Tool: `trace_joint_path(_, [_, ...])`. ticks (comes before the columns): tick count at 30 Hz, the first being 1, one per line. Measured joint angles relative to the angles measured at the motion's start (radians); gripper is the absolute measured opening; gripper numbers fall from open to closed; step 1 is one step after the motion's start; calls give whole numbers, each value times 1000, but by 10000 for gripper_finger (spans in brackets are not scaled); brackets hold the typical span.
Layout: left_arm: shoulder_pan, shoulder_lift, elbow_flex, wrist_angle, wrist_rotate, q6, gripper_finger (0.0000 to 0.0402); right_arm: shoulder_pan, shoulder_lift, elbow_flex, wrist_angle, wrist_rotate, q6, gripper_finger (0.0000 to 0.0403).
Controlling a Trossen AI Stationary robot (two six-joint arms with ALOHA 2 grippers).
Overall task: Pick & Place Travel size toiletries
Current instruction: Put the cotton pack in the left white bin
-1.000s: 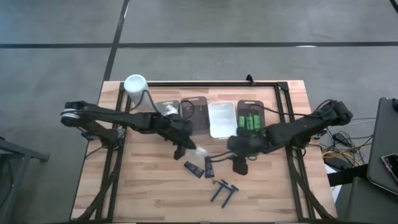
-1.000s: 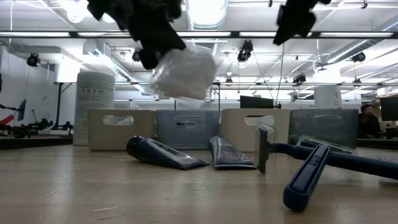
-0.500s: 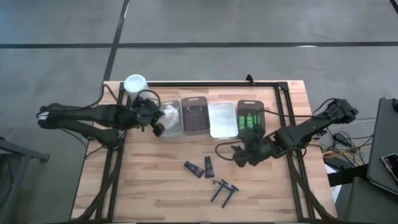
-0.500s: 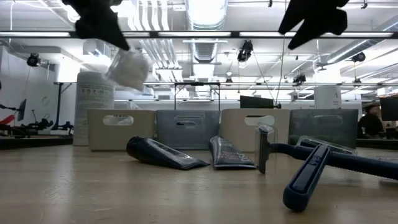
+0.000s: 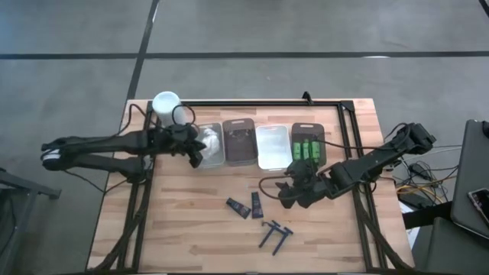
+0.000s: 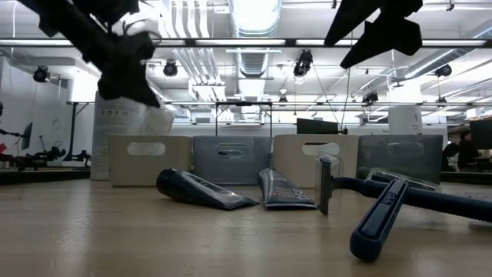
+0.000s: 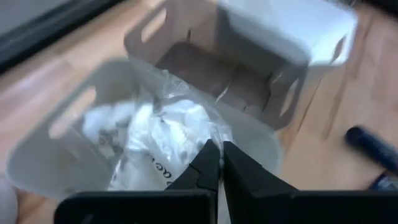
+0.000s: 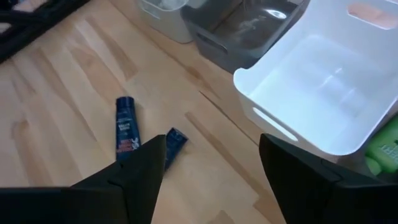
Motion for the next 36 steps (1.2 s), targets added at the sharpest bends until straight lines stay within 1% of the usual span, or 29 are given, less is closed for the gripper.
trace_joint_path(2, [9, 10, -36, 17, 13, 9, 8, 0, -1, 3, 0, 0, 16, 246])
trace_joint_path(5, [11, 11, -51, 50, 76, 9, 10, 0, -1, 7, 0, 0, 35, 239])
trace_joint_path(8, [-2, -1, -20, 58, 83, -23, 8, 0, -1, 7, 0, -1, 67, 234])
trace_joint_path(12, [-20, -22, 32, 63, 127, 34, 7, 0, -1, 7, 0, -2, 93, 229])
trace_joint_path(13, [-19, -26, 42, 42, 117, 50, 7, 0, -1, 7, 0, -2, 93, 228])
trace_joint_path(16, [-2, -16, 40, -58, 12, 89, 8, 0, -1, 7, 0, -1, 92, 230])
trace_joint_path(18, [17, -2, 15, -73, 23, 97, 8, 0, -1, 7, 0, -1, 92, 235])
trace_joint_path(21, [23, 21, -23, -27, 96, 88, 8, -1, -1, 7, 0, 0, 86, 244])
trace_joint_path(24, [24, 38, -56, -8, 96, 39, 8, 0, -1, 7, 0, -9, 84, 253])
trace_joint_path(27, [24, 38, -73, -12, 71, 19, 14, -1, 6, 7, 0, -72, 81, 261])
trace_joint_path(29, [23, 39, -79, -14, 49, -6, 29, 0, 19, 6, 0, -128, 81, 266])
trace_joint_path(31, [23, 38, -78, -11, 42, -28, 57, 0, 41, 5, -1, -183, 94, 271])
trace_joint_path(34, [22, 35, -58, -14, 39, -95, 110, -1, 84, 7, 2, -240, 112, 281])
trace_joint_path(36, [22, 29, -33, -11, 39, -120, 148, -1, 115, 13, 13, -256, 111, 289])
